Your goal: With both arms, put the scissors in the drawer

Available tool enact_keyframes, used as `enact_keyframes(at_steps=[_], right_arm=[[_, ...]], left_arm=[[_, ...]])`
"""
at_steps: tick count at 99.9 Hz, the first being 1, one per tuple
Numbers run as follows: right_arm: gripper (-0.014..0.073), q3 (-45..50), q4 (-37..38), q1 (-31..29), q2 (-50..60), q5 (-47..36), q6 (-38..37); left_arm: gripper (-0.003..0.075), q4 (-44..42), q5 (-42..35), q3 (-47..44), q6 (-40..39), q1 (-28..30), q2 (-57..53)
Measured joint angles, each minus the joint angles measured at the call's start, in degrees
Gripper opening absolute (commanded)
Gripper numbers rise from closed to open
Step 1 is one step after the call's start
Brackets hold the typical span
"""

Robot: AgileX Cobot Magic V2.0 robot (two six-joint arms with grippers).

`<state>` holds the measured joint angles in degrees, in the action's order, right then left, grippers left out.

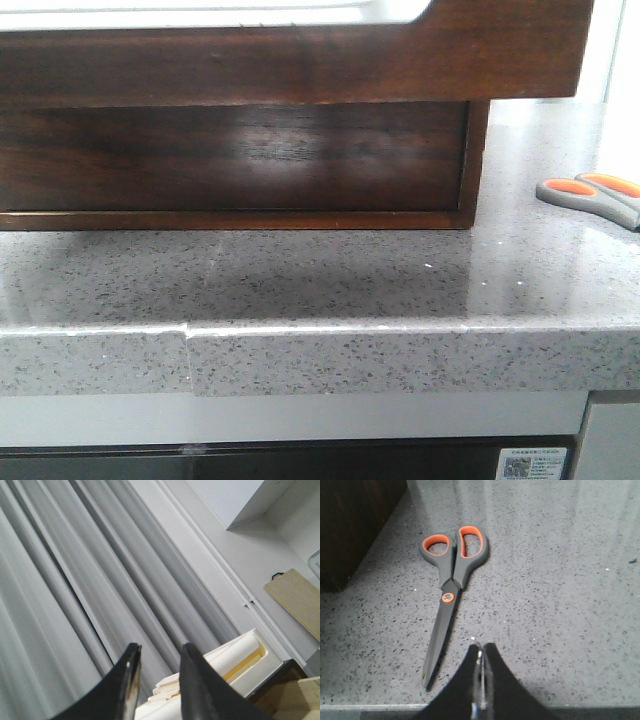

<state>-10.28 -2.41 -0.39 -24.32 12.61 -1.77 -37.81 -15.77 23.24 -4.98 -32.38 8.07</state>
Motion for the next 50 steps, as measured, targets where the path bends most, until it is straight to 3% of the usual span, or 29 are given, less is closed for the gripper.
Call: enact_keyframes(at_steps=[21, 50], right_arm=[[-0.0061, 0.0, 0.0, 0.0, 0.0, 0.0, 0.0], [-0.0061, -0.24, 0.0, 0.94, 0.0, -0.48, 0.0]], left_arm=[[-0.002, 4.9, 2.86, 0.0, -0.04, 0.0, 0.0], [-0.0022, 9.63, 5.89, 0.0, -0.04, 0.0, 0.0]])
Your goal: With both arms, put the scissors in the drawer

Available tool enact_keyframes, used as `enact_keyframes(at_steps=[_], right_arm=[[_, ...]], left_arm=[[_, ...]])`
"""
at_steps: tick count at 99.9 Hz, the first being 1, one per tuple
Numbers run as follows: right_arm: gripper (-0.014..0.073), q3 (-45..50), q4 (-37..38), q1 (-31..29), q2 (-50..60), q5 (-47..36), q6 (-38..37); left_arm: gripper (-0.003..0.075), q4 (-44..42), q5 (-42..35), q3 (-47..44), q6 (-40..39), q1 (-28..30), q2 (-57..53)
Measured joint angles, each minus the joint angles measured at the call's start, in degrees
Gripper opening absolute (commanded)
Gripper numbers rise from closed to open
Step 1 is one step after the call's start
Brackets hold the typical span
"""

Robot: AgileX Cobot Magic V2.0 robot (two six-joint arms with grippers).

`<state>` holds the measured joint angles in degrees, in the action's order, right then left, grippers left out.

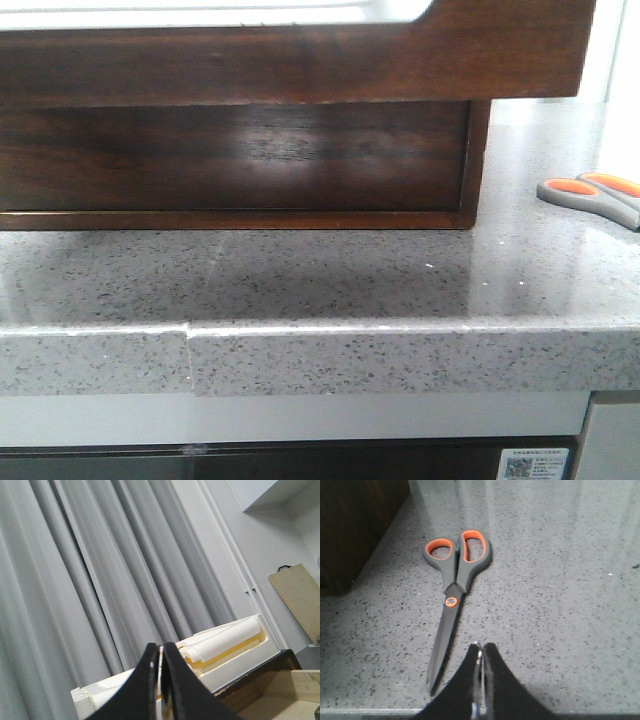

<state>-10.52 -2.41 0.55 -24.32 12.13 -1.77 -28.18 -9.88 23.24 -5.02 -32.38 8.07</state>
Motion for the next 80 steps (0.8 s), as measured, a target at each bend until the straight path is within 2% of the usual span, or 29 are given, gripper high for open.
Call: enact_keyframes(at_steps=[20, 38, 45, 57, 64, 69, 80], right_arm=[[-0.0061, -3.97, 0.61, 1.81, -0.63, 3.43, -0.11], [-0.0043, -11.2, 1.49, 1.88, -7.15, 7.36, -0.11], [0.0041, -15.21, 1.49, 1.88, -11.38, 10.3, -0.11], [0.0312, -22.39, 1.49, 1.88, -19.5, 15.88, -0.11], [0.0414, -26.34, 1.07, 1.88, -24.16, 18.54, -0.11], [0.0445, -29.17, 0.55, 1.88, -27.37, 20.16, -0.11], [0.0441, -34.17, 0.31, 1.88, -34.45, 24.56, -0.11]], left_arm=[[-0.0022, 0.62, 0.1, 0.0, 0.0, 0.0, 0.0], [-0.0022, 0.99, 0.75, 0.0, 0.0, 0.0, 0.0], [-0.0022, 1.83, 1.85, 0.0, 0.0, 0.0, 0.0], [-0.0022, 3.4, 3.82, 0.0, 0.0, 0.0, 0.0], [-0.0022, 4.29, 4.66, 0.0, 0.0, 0.0, 0.0], [-0.0022, 4.65, 4.89, 0.0, 0.0, 0.0, 0.0], [-0.0022, 4.93, 5.03, 0.0, 0.0, 0.0, 0.0]])
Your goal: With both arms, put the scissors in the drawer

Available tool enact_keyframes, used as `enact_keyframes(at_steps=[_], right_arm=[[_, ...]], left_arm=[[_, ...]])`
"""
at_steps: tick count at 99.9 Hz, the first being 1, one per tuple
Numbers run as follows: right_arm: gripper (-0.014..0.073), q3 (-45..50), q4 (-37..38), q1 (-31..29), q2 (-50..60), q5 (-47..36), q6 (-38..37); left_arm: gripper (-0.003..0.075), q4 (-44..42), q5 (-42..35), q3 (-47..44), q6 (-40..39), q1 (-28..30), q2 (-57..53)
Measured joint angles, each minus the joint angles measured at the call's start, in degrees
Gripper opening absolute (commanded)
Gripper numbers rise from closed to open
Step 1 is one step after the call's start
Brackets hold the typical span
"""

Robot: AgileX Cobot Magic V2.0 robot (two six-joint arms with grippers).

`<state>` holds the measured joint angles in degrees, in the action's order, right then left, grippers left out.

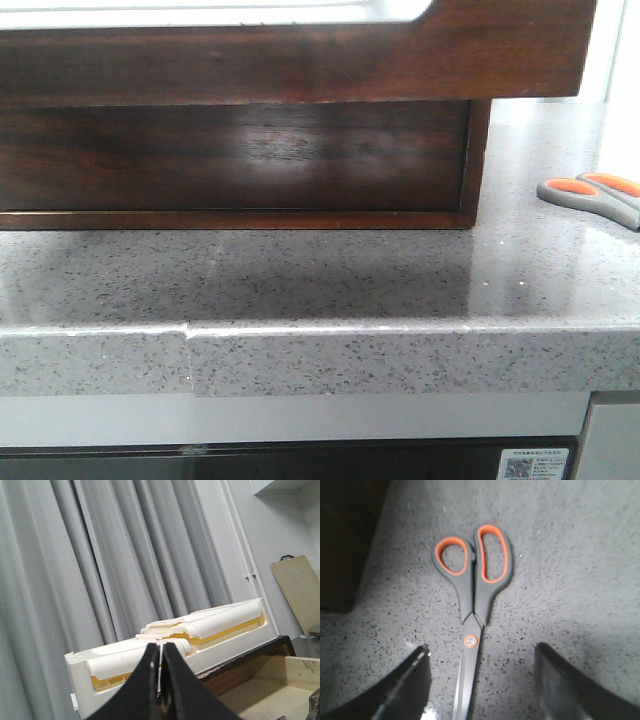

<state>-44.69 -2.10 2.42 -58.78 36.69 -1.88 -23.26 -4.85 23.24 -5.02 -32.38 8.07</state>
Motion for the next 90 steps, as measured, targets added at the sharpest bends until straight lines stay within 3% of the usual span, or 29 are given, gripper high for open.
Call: enact_keyframes(at_steps=[41, 90], right_arm=[[0.0441, -17.18, -0.36, 0.03, -23.19, 14.6, 0.12], [0.0441, -23.28, -0.51, 0.03, -32.73, 18.98, 0.01]], left_arm=[[-0.0022, 0.13, 0.0, 0.0, -0.09, 0.0, 0.0], [-0.0022, 1.04, 0.0, 0.0, -0.13, 0.0, 0.0]])
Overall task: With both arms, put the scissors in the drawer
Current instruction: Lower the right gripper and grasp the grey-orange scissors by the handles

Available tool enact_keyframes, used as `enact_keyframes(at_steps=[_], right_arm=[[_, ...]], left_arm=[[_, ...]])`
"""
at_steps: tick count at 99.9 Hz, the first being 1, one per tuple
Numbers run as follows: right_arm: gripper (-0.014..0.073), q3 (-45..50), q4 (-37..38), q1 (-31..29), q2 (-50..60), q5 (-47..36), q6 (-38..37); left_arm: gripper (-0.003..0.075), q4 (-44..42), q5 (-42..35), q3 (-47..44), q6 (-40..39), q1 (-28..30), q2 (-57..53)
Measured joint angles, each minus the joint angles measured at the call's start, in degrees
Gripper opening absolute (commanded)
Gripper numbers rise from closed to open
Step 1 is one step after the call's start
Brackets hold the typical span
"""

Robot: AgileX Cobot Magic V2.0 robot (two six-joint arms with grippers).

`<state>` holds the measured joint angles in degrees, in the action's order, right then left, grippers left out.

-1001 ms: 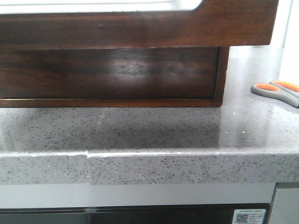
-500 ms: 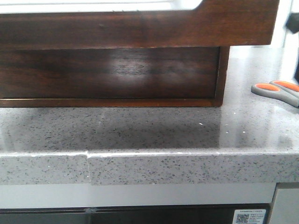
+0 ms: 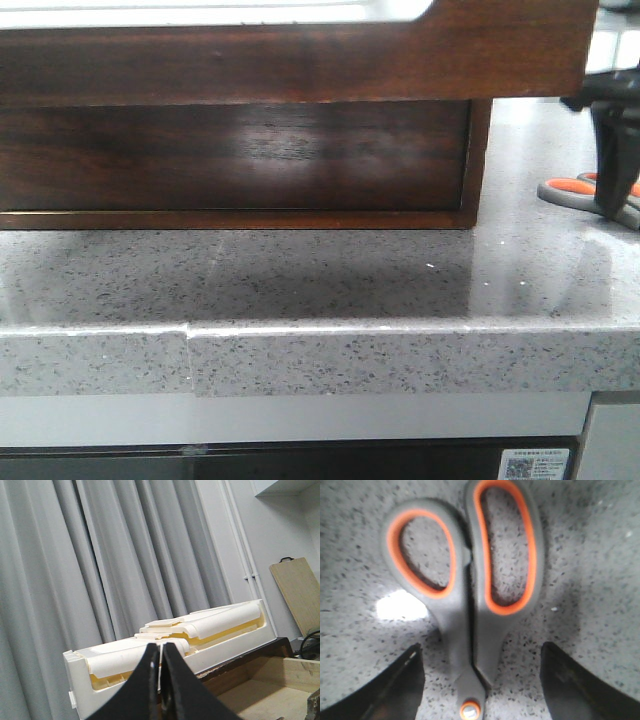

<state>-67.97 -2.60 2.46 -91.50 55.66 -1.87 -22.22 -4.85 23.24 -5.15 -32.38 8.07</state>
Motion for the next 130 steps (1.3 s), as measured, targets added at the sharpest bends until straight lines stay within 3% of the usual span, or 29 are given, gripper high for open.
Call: enact_keyframes(at_steps=[130], right_arm=[[0.0441, 0.0, 0.1, 0.0, -0.77, -1.26, 0.1]], left_arm=[[-0.0022, -0.01, -1.37, 0.0, 0.0, 0.0, 0.0]])
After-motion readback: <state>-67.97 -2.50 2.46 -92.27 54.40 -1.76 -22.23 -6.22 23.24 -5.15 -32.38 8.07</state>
